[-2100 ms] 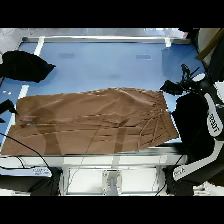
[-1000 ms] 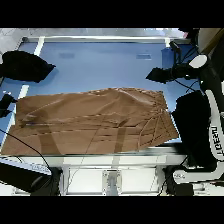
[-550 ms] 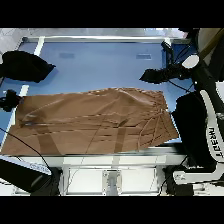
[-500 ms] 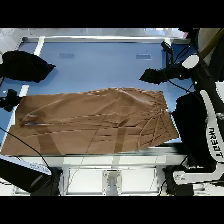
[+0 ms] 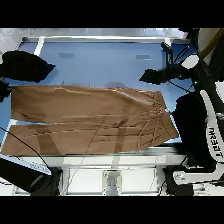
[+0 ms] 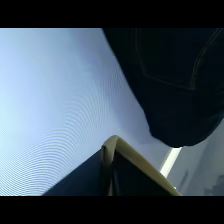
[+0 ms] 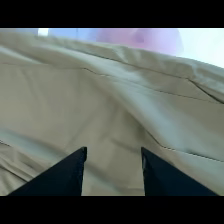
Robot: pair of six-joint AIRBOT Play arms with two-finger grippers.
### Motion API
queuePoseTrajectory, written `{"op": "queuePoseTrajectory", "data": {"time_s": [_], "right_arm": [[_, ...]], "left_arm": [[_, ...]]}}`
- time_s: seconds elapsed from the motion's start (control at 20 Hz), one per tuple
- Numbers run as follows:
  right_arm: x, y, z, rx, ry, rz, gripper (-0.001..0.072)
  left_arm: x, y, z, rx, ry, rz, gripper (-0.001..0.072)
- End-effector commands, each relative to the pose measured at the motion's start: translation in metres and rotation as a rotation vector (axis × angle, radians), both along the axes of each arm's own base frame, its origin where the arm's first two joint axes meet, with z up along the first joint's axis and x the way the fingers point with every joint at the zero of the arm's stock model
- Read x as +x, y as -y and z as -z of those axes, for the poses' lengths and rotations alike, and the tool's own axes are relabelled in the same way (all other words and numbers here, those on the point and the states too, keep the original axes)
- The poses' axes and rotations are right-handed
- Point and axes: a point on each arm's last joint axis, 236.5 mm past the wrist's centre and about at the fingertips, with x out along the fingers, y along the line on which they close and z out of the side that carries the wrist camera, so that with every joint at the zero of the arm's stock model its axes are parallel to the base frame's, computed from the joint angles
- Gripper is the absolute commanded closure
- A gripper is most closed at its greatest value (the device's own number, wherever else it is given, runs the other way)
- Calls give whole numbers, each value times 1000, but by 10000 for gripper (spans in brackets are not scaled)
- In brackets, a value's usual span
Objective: Fold the clothes and pants, and hang the long-sleeved shirts on hangers.
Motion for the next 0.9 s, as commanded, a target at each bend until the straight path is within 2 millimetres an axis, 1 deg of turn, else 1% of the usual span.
{"op": "queuePoseTrajectory", "data": {"time_s": [0.0,0.05,0.1,0.15,0.2,0.25,0.35,0.4,0.45,0.5,0.55,0.6,0.65,0.7,0.75,0.85], "right_arm": [[2,0,-1,-1,7,3,320],[1,0,-2,-1,8,3,320],[1,2,-3,-4,11,3,320],[-2,7,-7,-18,15,5,320],[-6,17,-15,-41,27,10,321],[-12,31,-27,-72,49,22,320],[-28,61,-60,-128,103,66,321],[-39,73,-73,-146,120,82,320],[-53,82,-83,-156,126,95,321],[-68,89,-87,-169,125,106,321],[-83,95,-87,-179,122,118,321],[-94,97,-85,-182,121,129,321],[-105,100,-81,-186,120,140,321],[-113,102,-77,-197,122,150,321],[-117,105,-73,-208,133,163,321],[-116,109,-71,-219,158,185,320]], "left_arm": [[4,4,-11,-3,11,26,207],[2,9,-11,-17,4,44,3],[-5,14,-12,-42,-9,70,-5],[-15,18,-15,-70,-21,96,-3],[-30,18,-24,-96,-30,117,-3],[-48,16,-35,-118,-36,133,-2],[-98,10,-62,-139,-57,177,-1],[-128,4,-71,-149,-73,169,6],[-158,-2,-75,-162,-88,125,51],[-189,-7,-73,-181,-105,65,95],[-228,-10,-62,-195,-152,-8,99],[-266,-7,-49,-218,-205,-74,99],[-300,-1,-35,-245,-246,-129,99],[-324,8,-23,-264,-261,-155,98],[-342,13,-11,-274,-257,-183,99],[-370,24,18,-335,-276,-216,99]]}}
